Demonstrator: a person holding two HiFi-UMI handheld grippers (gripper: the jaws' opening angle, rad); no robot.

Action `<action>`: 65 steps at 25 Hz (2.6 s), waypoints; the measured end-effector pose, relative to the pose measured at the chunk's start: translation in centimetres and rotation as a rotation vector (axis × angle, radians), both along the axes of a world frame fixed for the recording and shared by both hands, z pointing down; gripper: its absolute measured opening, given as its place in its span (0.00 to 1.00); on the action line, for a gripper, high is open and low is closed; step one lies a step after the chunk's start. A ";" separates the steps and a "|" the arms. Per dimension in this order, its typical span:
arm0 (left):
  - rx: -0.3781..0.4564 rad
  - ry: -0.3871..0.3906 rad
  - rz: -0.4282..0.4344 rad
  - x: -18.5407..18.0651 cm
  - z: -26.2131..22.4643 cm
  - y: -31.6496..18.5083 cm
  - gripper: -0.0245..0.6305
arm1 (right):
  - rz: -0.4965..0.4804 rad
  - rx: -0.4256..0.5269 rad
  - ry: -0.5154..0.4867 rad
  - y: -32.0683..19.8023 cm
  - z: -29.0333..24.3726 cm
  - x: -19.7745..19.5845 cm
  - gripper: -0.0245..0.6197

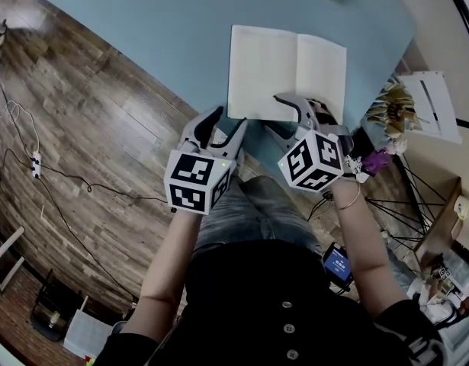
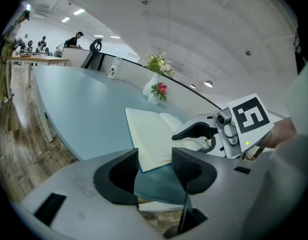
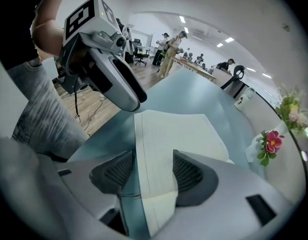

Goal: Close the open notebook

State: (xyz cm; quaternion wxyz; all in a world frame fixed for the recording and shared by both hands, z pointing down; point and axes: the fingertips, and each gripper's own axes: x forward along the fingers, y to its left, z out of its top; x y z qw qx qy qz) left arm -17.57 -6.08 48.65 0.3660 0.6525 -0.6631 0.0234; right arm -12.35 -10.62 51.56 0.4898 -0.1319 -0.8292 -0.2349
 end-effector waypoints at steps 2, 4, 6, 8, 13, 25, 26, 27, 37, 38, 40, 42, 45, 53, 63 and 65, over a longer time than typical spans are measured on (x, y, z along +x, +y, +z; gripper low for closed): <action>-0.001 0.003 0.002 -0.1 0.1 0.1 0.33 | -0.014 0.006 0.008 0.1 0.0 0.0 0.43; 0.000 0.008 0.003 -0.2 0.1 0.3 0.33 | -0.021 0.009 0.016 0.2 0.0 -0.1 0.42; 0.000 0.015 0.003 -0.2 0.3 0.3 0.33 | -0.024 0.009 0.019 0.1 0.1 -0.1 0.41; 0.001 0.015 0.002 -0.3 0.4 0.2 0.33 | -0.025 0.013 0.020 0.0 0.1 0.0 0.40; -0.002 0.013 0.001 -0.6 0.4 0.4 0.33 | -0.046 0.056 0.022 0.1 0.0 -0.2 0.39; -0.010 0.028 0.025 -0.3 0.6 0.2 0.33 | -0.051 0.087 -0.018 1.2 0.4 0.6 0.17; -0.012 0.027 0.025 -0.4 0.7 0.2 0.33 | -0.047 0.091 -0.021 1.2 0.3 0.7 0.16; -0.013 0.026 0.024 -0.6 0.7 0.3 0.33 | -0.041 0.094 -0.023 1.3 0.2 0.7 0.15; 0.005 0.102 0.029 -0.5 0.2 -0.7 0.34 | 0.028 0.070 -0.080 1.6 -0.8 0.5 0.11; 0.009 0.119 0.020 -0.5 0.1 -0.8 0.36 | 0.029 0.070 -0.082 1.6 -0.9 0.5 0.11; 0.012 0.141 -0.003 -0.7 -0.1 -1.2 0.39 | 0.029 0.070 -0.085 1.6 -0.9 0.4 0.11; 0.013 0.169 -0.028 -0.9 -0.1 -1.6 0.41 | 0.032 0.069 -0.091 1.5 -1.1 0.5 0.10; 0.009 0.210 -0.056 -1.3 0.1 -1.9 0.41 | 0.039 0.064 -0.106 1.6 -1.4 0.4 0.10; -0.007 0.284 -0.091 -1.4 0.2 -2.2 0.41 | 0.070 0.060 -0.156 1.6 -2.6 0.2 0.10; -0.007 0.329 -0.017 -0.6 0.1 -2.6 0.38 | 0.108 0.029 -0.182 1.8 -2.9 -0.3 0.10; 0.003 0.329 -0.002 -0.7 -0.2 -2.6 0.34 | 0.117 0.021 -0.184 1.8 -2.9 -0.3 0.10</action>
